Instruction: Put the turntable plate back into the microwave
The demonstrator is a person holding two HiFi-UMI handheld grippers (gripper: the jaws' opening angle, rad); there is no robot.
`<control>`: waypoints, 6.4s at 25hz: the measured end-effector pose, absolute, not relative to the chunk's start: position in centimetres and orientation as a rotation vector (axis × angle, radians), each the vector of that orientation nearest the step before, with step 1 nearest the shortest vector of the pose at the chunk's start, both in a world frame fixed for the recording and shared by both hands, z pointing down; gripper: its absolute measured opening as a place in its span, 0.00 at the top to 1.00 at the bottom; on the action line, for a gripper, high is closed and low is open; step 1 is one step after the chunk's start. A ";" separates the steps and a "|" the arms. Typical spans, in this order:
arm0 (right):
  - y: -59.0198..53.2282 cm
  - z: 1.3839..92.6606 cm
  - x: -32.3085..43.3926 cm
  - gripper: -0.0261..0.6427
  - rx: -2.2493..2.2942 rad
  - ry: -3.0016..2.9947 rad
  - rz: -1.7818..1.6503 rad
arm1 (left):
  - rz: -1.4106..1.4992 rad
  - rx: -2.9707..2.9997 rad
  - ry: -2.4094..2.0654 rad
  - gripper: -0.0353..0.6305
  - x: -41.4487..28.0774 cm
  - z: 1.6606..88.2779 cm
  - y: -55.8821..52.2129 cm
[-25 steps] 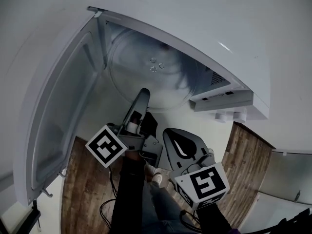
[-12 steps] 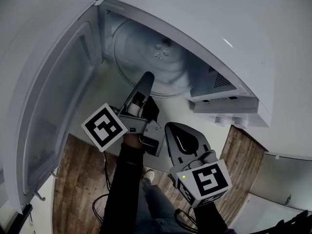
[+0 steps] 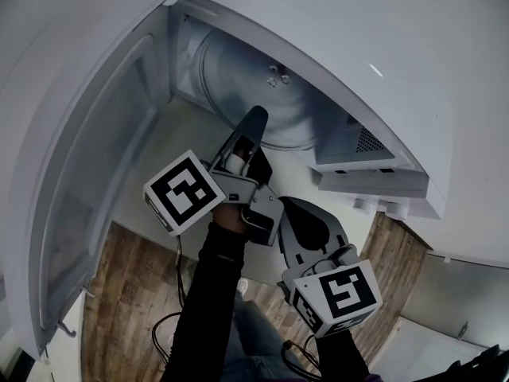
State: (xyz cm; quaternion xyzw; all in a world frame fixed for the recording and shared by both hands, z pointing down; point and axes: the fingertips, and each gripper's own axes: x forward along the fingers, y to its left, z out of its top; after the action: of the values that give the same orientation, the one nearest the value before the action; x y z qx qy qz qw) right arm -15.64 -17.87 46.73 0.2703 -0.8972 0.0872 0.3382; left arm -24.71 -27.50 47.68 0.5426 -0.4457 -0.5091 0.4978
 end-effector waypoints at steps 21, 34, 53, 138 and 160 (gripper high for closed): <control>-20.6 47.5 -15.1 0.95 0.751 -2.286 0.205 | -1.136 1.295 -1.095 0.87 -24.5 48.2 -31.1; -23.2 46.5 -15.4 0.95 0.832 -2.305 0.117 | -1.060 1.245 -1.105 0.89 -24.2 48.8 -31.7; -27.6 46.0 -16.8 0.78 1.070 -2.507 1.023 | -1.007 1.231 -1.074 0.90 -24.0 48.9 -32.0; -10.2 15.2 -10.6 0.95 0.742 -3.168 -0.127 | -0.398 2.211 -2.452 0.94 -14.3 15.1 -7.9; -3.9 5.2 -9.5 0.95 0.799 -3.342 -0.682 | -0.433 2.227 -2.868 0.94 -13.6 5.9 -1.2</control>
State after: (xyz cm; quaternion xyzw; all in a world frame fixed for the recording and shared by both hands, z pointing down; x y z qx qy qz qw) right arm -9.47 -3.91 5.25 0.2243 -0.9384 -0.1916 -0.1797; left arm -13.58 -1.15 5.88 0.5889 -0.7584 -0.1145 -0.2546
